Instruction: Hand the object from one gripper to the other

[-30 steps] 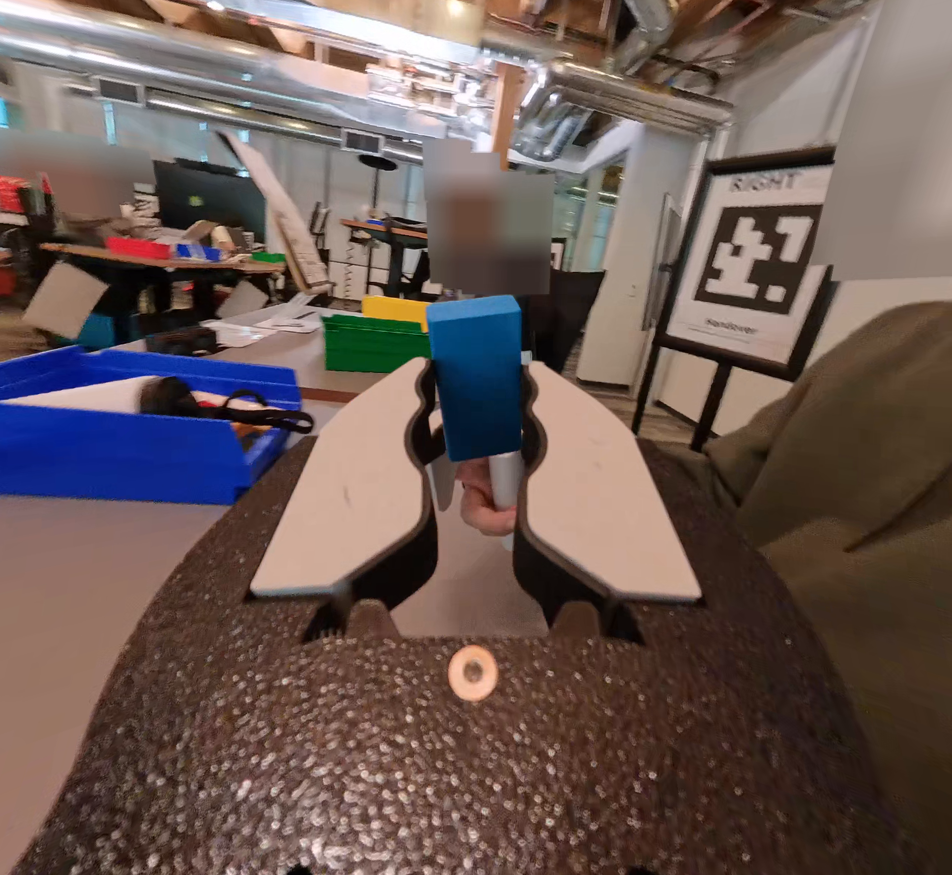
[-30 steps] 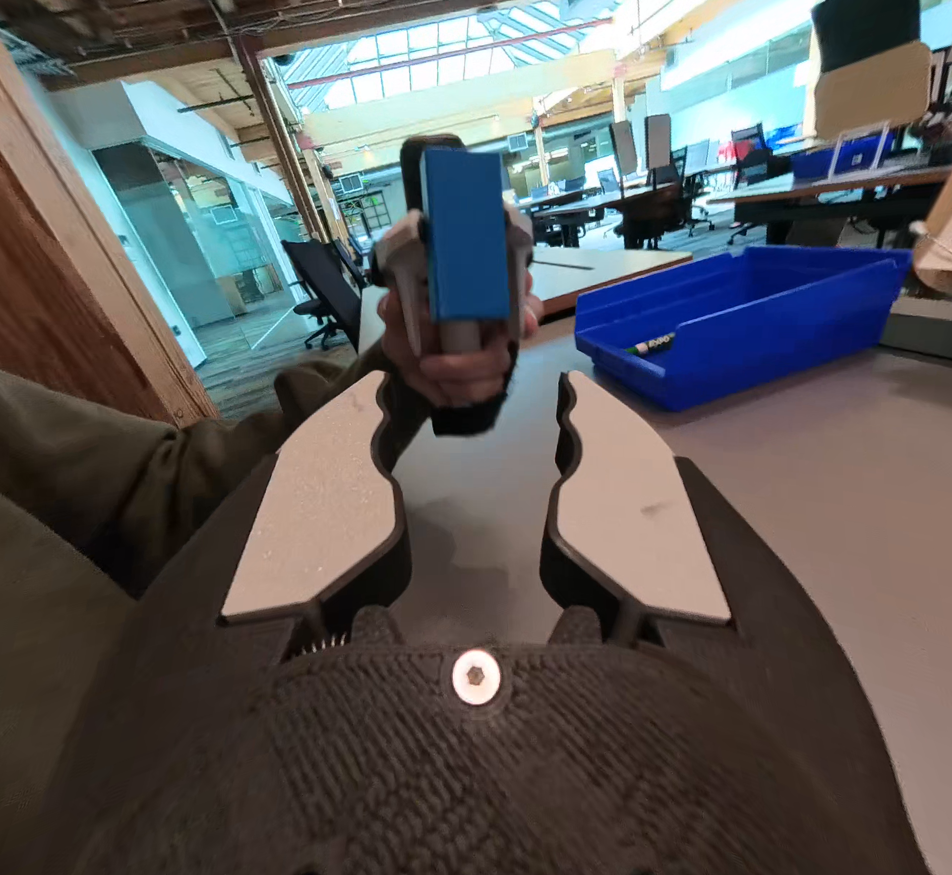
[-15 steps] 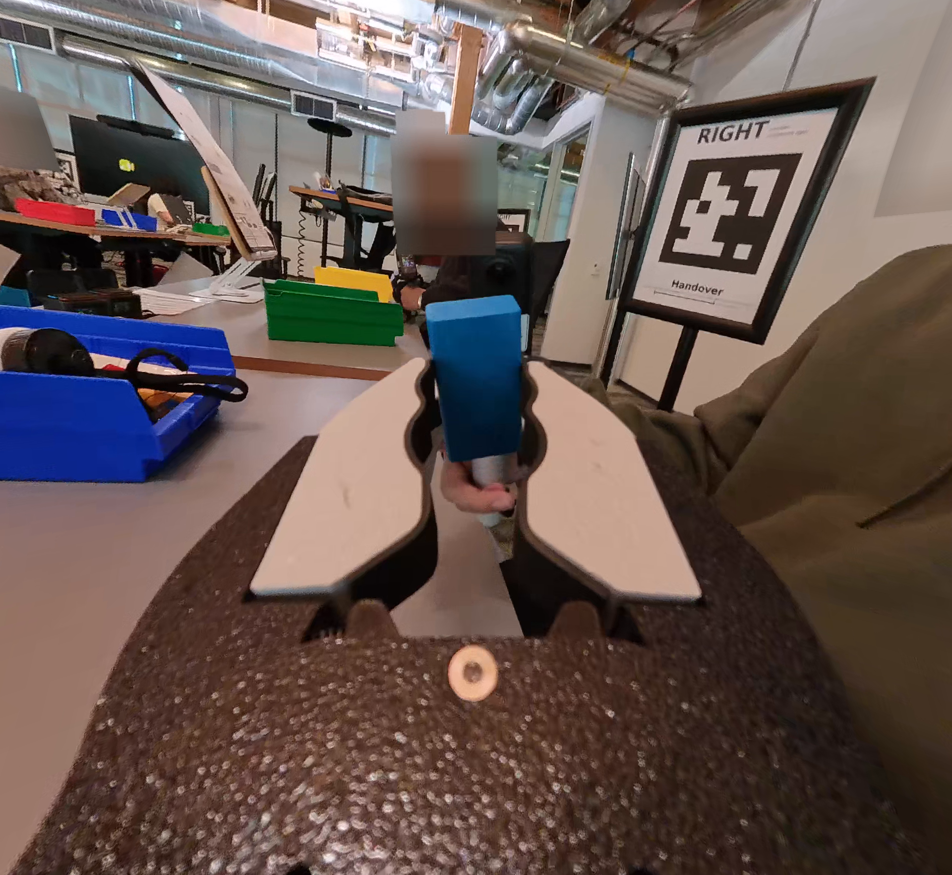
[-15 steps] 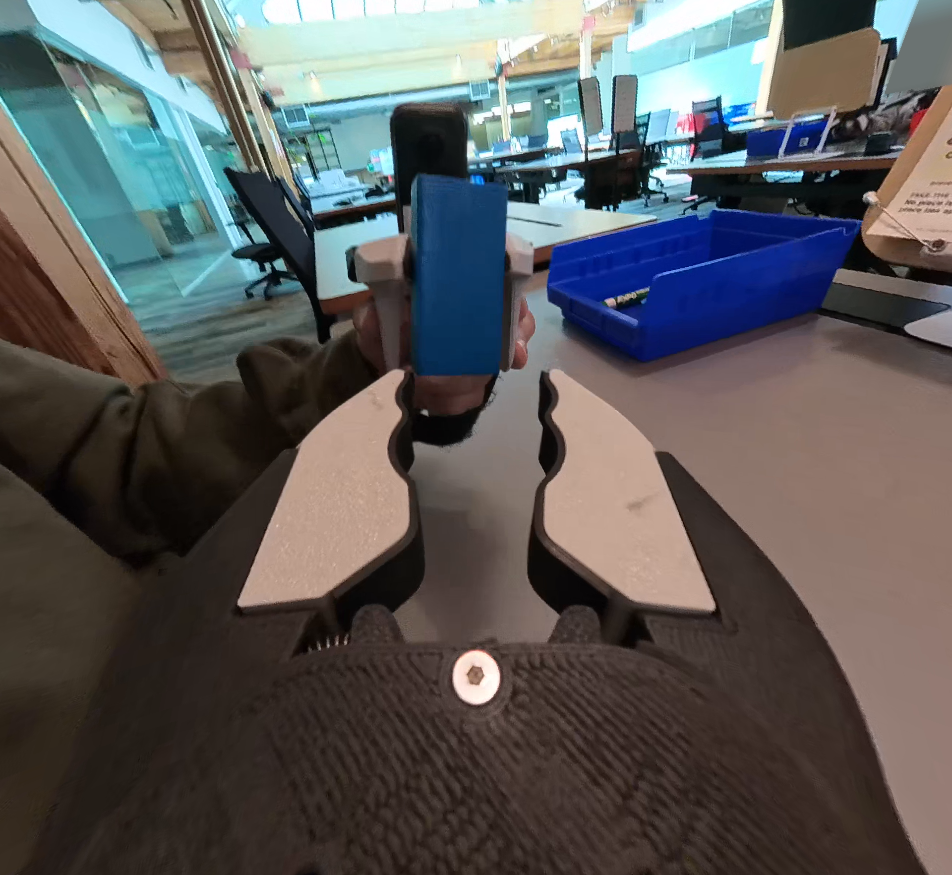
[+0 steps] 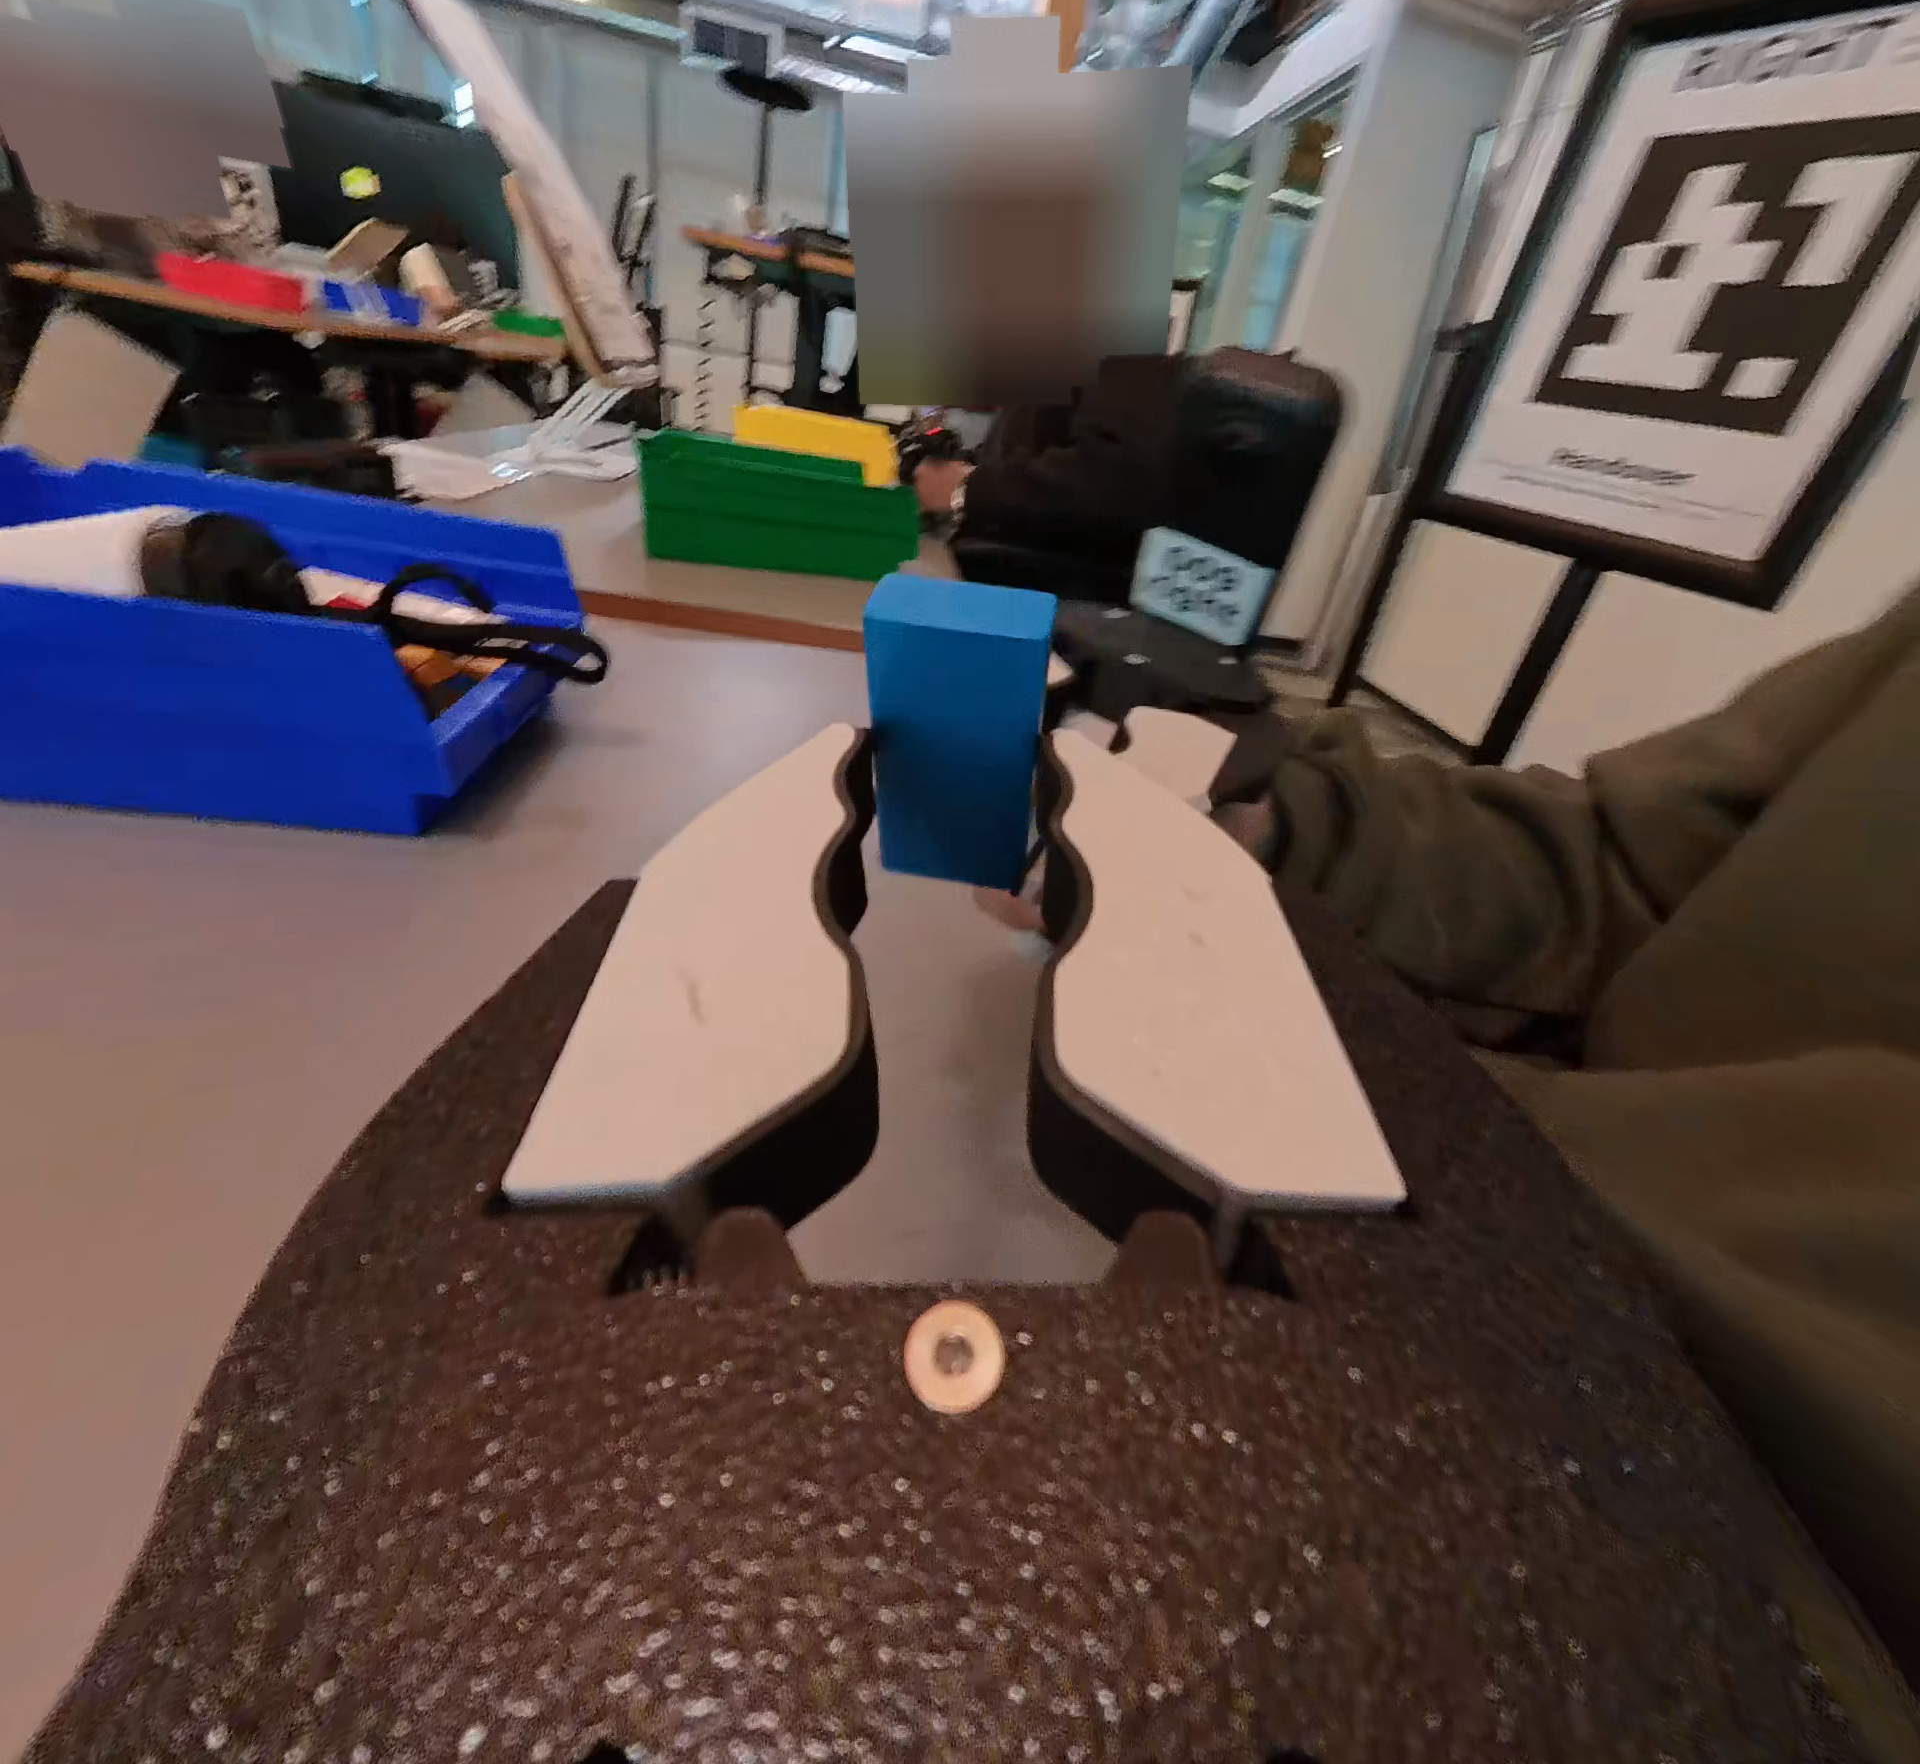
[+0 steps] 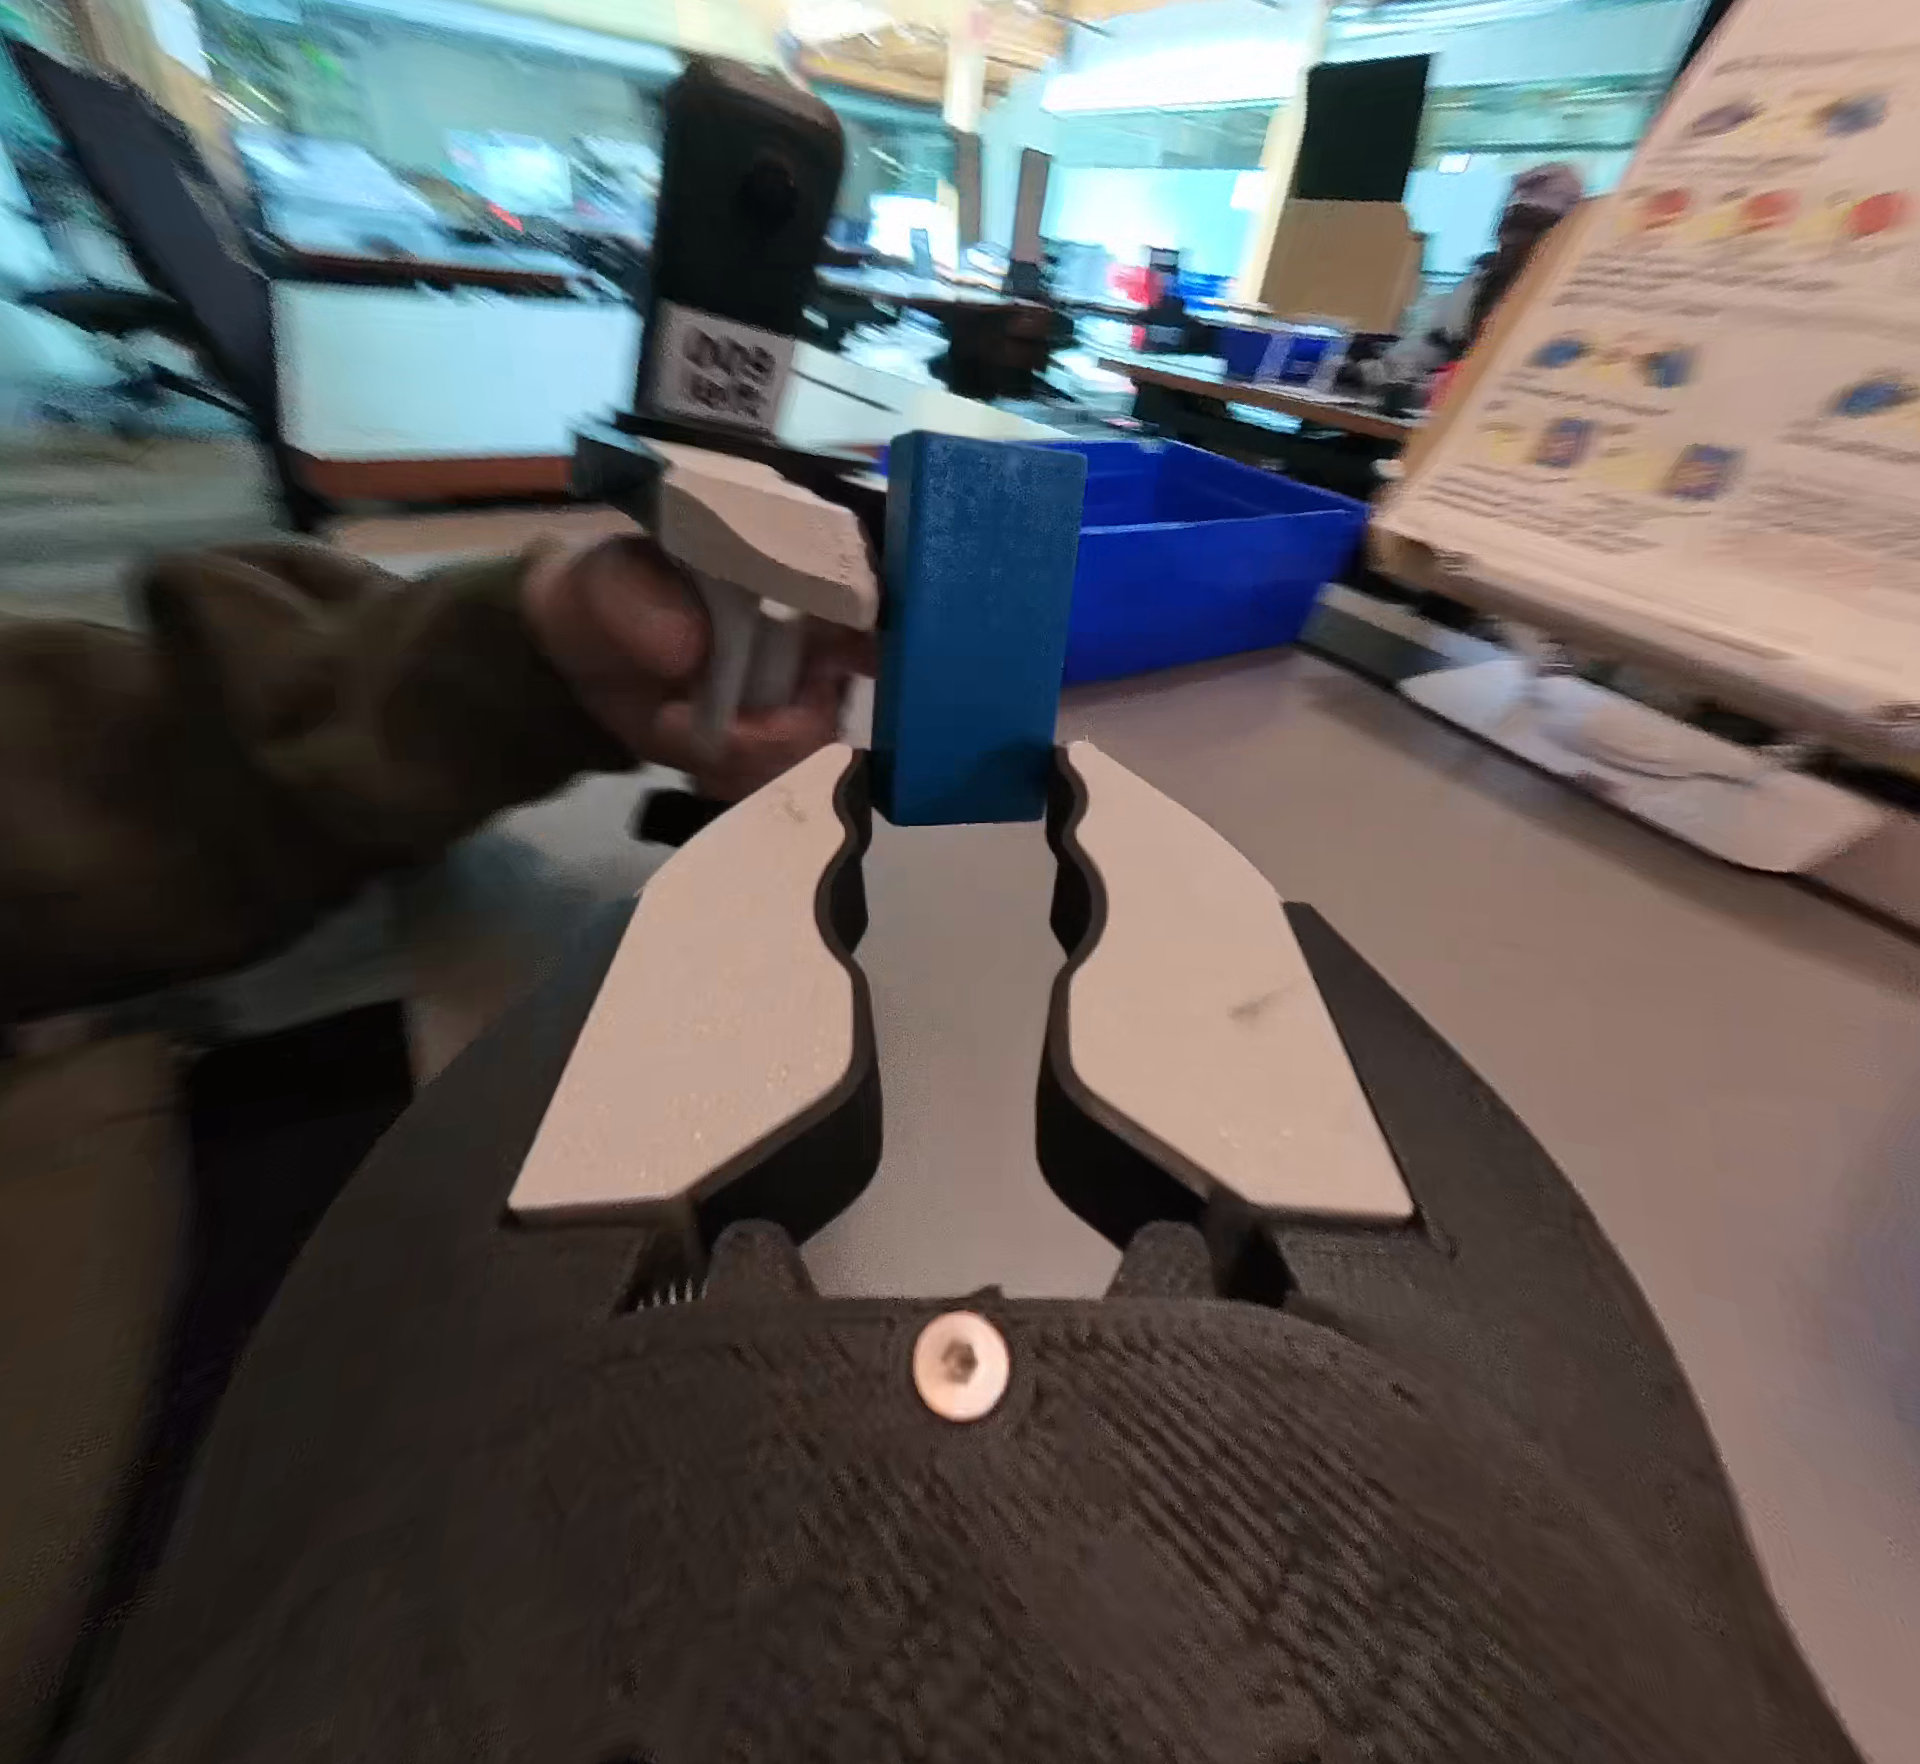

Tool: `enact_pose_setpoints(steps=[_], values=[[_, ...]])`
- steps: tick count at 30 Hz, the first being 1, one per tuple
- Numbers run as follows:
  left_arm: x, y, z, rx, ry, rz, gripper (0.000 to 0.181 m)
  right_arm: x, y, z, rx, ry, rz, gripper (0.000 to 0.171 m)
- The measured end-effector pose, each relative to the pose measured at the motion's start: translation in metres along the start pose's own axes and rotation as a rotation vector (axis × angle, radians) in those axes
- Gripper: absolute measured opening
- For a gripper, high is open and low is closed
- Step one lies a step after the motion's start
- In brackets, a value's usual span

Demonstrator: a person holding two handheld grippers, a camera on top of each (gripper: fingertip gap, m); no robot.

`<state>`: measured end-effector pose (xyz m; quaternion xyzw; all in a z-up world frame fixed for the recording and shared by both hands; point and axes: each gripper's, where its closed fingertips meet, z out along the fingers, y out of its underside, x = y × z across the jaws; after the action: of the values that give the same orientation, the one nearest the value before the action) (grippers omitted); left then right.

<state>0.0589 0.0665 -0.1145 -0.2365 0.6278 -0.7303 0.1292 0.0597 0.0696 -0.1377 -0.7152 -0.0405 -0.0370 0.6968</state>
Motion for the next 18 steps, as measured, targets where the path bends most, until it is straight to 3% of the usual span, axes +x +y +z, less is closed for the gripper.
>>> enact_pose_setpoints(steps=[4, 6, 9, 13, 18], values=[[-0.019, 0.012, 0.004, -0.143, -0.174, -0.055, 0.050, 0.036, 0.007, -0.015, -0.151, 0.320, -0.407, 0.033], [-0.018, 0.015, 0.005, -0.180, -0.196, -0.130, 0.055, 0.037, 0.009, -0.019, -0.217, 0.359, -0.673, 0.032], [-0.011, 0.020, 0.006, -0.228, -0.167, -0.253, 0.045, 0.033, 0.014, -0.018, -0.305, 0.373, -0.973, 0.032], [-0.006, 0.034, 0.002, -0.332, -0.160, -0.301, 0.025, 0.030, 0.016, -0.015, -0.340, 0.381, -1.151, 0.032], [-0.013, 0.045, -0.002, -0.394, -0.212, -0.244, 0.017, 0.031, 0.024, -0.013, -0.375, 0.377, -1.228, 0.032]])
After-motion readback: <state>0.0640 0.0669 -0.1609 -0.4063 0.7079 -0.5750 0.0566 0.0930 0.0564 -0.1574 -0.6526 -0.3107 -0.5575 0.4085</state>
